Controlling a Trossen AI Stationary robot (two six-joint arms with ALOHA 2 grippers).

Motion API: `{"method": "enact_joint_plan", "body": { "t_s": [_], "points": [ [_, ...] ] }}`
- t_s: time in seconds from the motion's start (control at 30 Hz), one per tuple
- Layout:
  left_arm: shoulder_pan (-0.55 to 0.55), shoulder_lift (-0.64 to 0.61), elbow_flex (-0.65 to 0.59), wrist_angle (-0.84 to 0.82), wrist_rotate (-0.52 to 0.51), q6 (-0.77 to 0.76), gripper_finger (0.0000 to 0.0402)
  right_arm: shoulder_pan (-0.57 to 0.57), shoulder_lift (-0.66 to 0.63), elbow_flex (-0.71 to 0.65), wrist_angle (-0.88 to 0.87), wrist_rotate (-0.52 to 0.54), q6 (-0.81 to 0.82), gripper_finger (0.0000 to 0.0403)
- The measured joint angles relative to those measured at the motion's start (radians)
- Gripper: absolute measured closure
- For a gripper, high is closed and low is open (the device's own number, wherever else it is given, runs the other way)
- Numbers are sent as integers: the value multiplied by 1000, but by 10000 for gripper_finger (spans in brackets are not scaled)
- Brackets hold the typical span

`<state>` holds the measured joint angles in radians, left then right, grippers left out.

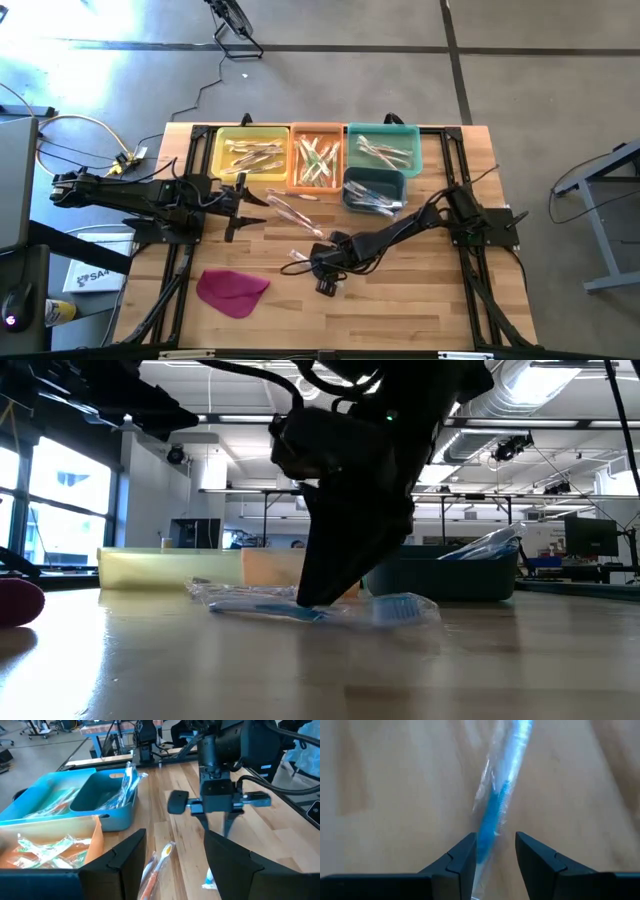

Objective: Pick & Place Toothbrushes
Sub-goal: Put the blue toothbrush into the dark blue bin

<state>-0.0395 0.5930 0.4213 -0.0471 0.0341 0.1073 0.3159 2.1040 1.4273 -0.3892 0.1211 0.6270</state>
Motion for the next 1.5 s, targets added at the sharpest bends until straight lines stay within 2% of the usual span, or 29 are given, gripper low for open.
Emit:
{"method": "enact_joint_plan", "body": {
  "t_s": [0.2,0.63,1.2,1.5],
  "points": [
    [0,0,0,-8,0,0,208,18,41,3,42,18,27,275],
    [0,1,0,-9,-1,-10,208,18,41,2,20,131,62,275],
    [0,1,0,-8,-2,-10,208,-9,42,1,17,144,50,275],
    [0,1,0,-5,-2,-7,208,-32,43,-1,32,195,50,275]
  ]
}}
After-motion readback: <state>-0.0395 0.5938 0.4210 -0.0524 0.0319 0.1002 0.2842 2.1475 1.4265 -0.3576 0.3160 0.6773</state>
